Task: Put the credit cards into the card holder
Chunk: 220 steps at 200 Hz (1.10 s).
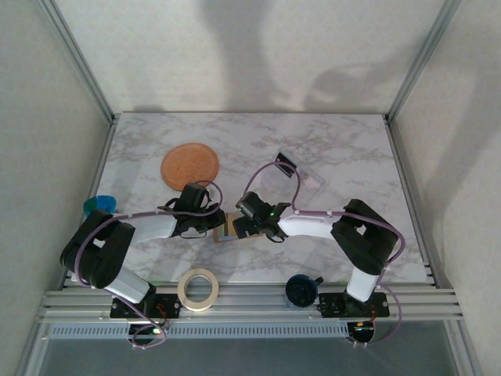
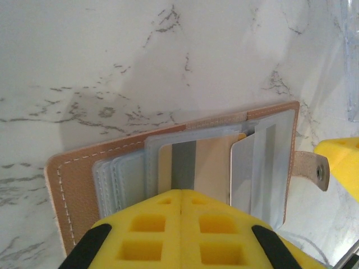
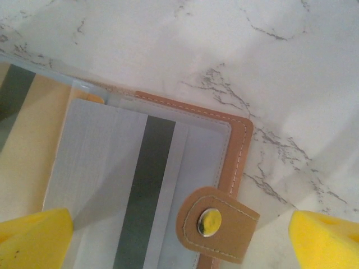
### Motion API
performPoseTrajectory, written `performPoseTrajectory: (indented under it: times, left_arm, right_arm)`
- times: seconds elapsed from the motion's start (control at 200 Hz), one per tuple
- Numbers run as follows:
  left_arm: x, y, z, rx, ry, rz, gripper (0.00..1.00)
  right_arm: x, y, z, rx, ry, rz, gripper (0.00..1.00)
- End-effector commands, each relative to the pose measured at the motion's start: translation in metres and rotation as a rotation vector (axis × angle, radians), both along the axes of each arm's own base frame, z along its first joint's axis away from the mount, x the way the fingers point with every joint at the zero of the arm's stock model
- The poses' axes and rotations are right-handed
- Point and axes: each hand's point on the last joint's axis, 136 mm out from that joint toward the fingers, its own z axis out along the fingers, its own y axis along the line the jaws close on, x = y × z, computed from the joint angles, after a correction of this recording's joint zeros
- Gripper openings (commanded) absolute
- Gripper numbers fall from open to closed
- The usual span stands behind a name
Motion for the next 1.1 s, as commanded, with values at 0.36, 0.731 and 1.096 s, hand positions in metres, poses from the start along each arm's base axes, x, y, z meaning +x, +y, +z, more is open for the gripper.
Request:
performPoseTrajectory:
  times: [0.36, 0.731, 1.096]
  left_arm:
    - [-0.021, 0.014, -0.024, 0.057, 0.096, 0.002, 0.01]
    - [-0.023, 0.018, -0.026, 0.079, 0.096, 0.001, 0.01]
    - [-0.022, 0.015, -0.022, 0.059, 0.097, -0.003, 0.01]
  right_arm:
    - [-0.002, 0.01, -0.005, -0.012, 0.037, 0.041, 0.99]
    - [-0.002, -0.028, -0.012, -0.113, 0.014, -0.049, 0.99]
    - [0.0, -0.006, 0.024, -0.004, 0.026, -0.025, 0.99]
